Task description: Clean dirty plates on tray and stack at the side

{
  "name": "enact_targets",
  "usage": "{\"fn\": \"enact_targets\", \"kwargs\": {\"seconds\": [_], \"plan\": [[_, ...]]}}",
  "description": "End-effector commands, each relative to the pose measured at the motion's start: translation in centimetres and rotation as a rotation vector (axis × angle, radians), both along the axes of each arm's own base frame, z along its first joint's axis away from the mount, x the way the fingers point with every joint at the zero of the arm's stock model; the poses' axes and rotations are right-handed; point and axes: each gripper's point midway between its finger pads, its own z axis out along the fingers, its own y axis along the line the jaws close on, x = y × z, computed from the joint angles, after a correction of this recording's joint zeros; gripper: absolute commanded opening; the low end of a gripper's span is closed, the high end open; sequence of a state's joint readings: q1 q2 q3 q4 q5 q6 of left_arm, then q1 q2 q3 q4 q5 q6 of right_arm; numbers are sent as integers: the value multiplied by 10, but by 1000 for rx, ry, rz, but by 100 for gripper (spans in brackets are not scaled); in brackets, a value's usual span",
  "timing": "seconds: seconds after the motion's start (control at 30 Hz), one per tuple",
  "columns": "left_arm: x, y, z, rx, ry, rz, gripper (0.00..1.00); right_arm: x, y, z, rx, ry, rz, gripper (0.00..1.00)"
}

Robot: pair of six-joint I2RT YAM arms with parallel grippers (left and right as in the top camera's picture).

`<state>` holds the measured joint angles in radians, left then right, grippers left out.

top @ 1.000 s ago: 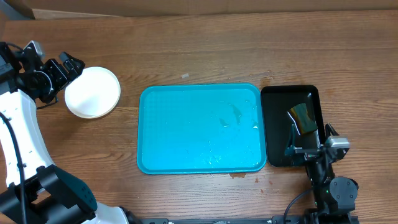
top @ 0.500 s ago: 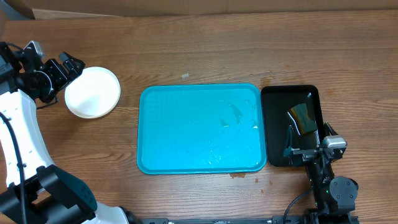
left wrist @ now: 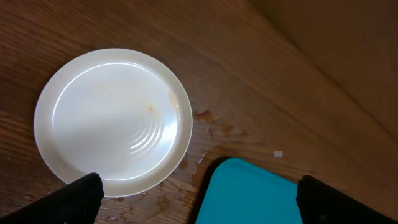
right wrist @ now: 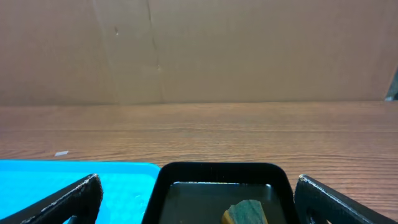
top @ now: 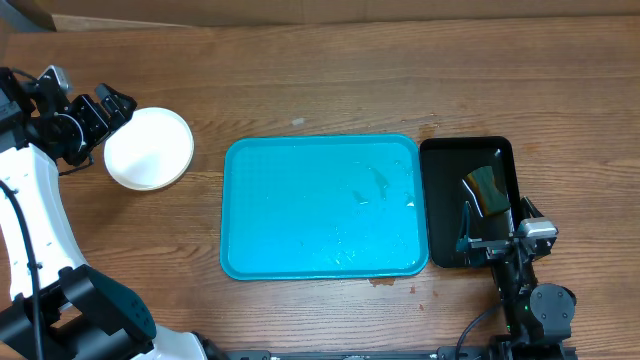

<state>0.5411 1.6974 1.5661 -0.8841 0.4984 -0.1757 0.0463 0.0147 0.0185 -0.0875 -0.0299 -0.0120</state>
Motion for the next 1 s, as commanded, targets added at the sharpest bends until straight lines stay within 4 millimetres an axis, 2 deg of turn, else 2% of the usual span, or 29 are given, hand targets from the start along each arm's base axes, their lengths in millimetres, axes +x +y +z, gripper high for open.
{"fn": "enact_targets", "kwargs": {"seconds": [0.0, 0.27, 0.37, 0.47, 0.6, 0.73, 0.87, 0.97], "plan": [[2, -4, 3, 7, -15, -30, 100, 0, 1, -1, -7, -8, 6, 100], [2, -4, 6, 10, -21, -29, 100, 0, 1, -1, -7, -8, 6, 100], [0, -8, 14, 21, -38, -35, 100, 0, 1, -1, -7, -8, 6, 100], [-1, -20, 31, 42, -74, -59, 100, 0, 1, -1, -7, -8, 5, 100], [-5, -52, 64, 81, -151, -126, 100, 0, 1, -1, -7, -8, 6, 100], [-19, -99, 110, 128, -266, -222, 100, 0, 1, -1, -7, -8, 6, 100], [-45, -143, 155, 166, -391, -313, 100, 0, 1, -1, -7, -8, 6, 100], [-73, -171, 187, 192, -494, -374, 100, 0, 1, -1, -7, -8, 5, 100]]}}
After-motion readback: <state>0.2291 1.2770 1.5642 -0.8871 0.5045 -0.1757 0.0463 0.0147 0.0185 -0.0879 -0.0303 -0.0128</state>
